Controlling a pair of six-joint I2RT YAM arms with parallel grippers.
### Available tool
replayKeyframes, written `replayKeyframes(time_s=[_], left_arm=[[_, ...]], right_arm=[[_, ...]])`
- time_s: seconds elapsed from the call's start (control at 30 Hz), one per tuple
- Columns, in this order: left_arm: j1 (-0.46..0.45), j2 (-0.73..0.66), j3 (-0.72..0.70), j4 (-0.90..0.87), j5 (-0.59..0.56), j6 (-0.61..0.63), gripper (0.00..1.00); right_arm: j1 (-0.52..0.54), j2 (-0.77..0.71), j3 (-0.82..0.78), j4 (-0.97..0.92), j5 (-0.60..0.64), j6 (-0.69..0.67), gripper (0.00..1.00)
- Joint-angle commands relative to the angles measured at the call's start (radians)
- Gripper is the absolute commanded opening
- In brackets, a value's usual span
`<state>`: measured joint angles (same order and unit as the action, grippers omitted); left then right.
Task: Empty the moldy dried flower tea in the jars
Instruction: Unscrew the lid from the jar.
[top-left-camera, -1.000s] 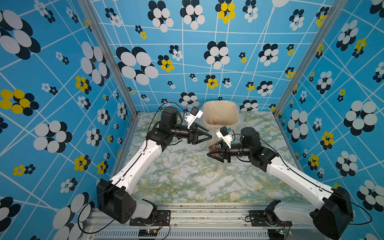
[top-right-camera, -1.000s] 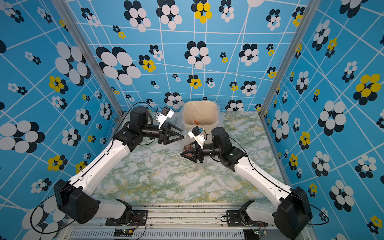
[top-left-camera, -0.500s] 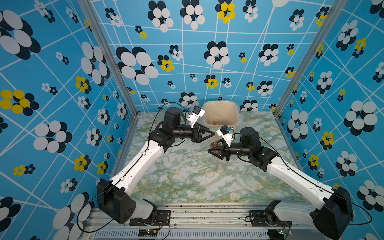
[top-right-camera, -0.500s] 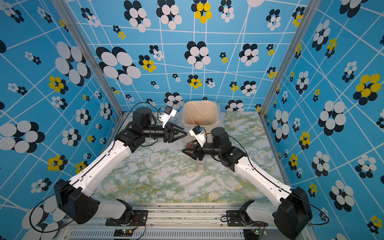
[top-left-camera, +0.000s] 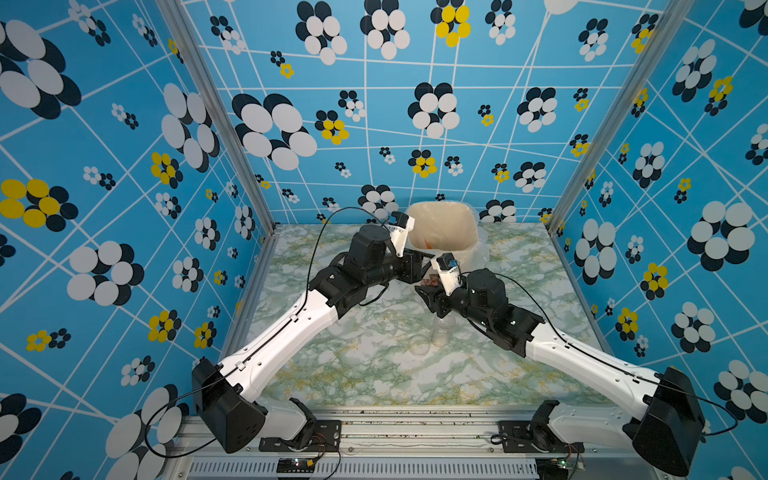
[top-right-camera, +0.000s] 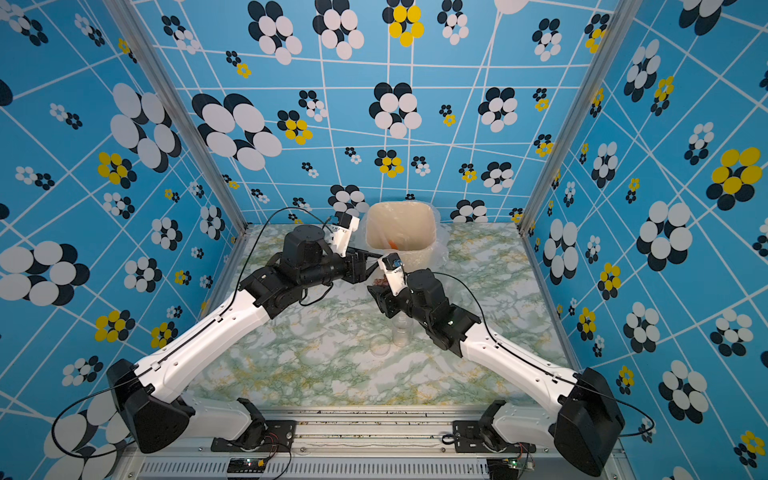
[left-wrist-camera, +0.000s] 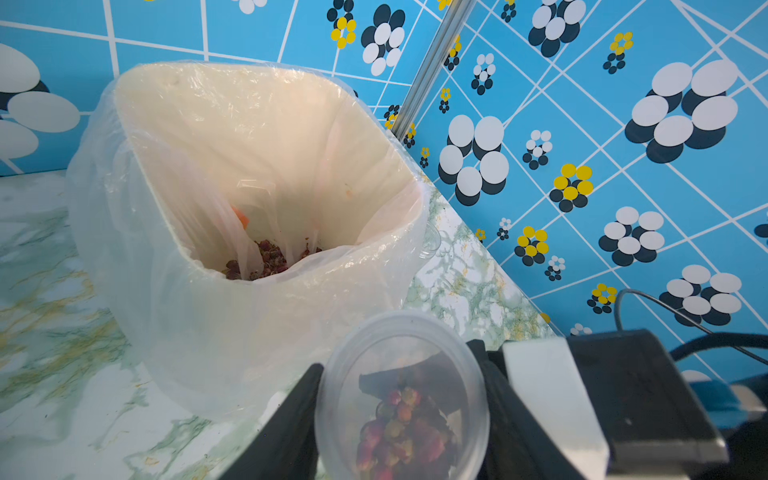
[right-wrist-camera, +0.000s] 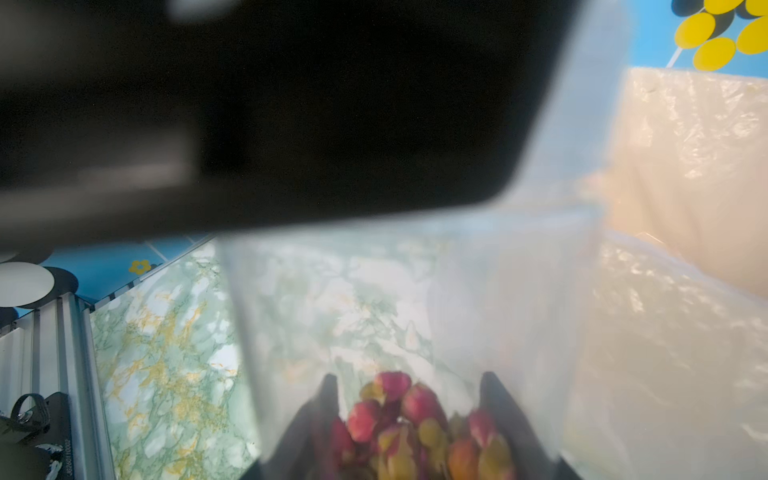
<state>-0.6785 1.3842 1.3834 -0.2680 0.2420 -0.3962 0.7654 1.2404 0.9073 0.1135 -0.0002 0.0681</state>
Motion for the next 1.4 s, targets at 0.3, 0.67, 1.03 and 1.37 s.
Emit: replayKeyframes(time_s=[0.3,0.67,1.03,1.37], left_arm=[[0.072,-0.032,-0.002,-0.015,0.371,0.184,0.85],[0.246,-0.077,-0.083,0.135,0.834,0.183,0.99],[0.284,-0.019,-0.085,0.213,1.020,0.126,0.92],[0.286,-0.017,-0.092,0.205,1.003,0.131,0.80]], right_arm=[[-0.037,-0.056,0.048,-0.075,-0.252,-0.056,0.00],[-0.106,-0.032,0.101,-0.158,-0.559,-0.049,0.00],[-0.109,-0.009,0.110,-0.093,-0.811,0.023,0.00],[-0.109,-0.004,0.108,-0.081,-0.814,0.039,0.00]])
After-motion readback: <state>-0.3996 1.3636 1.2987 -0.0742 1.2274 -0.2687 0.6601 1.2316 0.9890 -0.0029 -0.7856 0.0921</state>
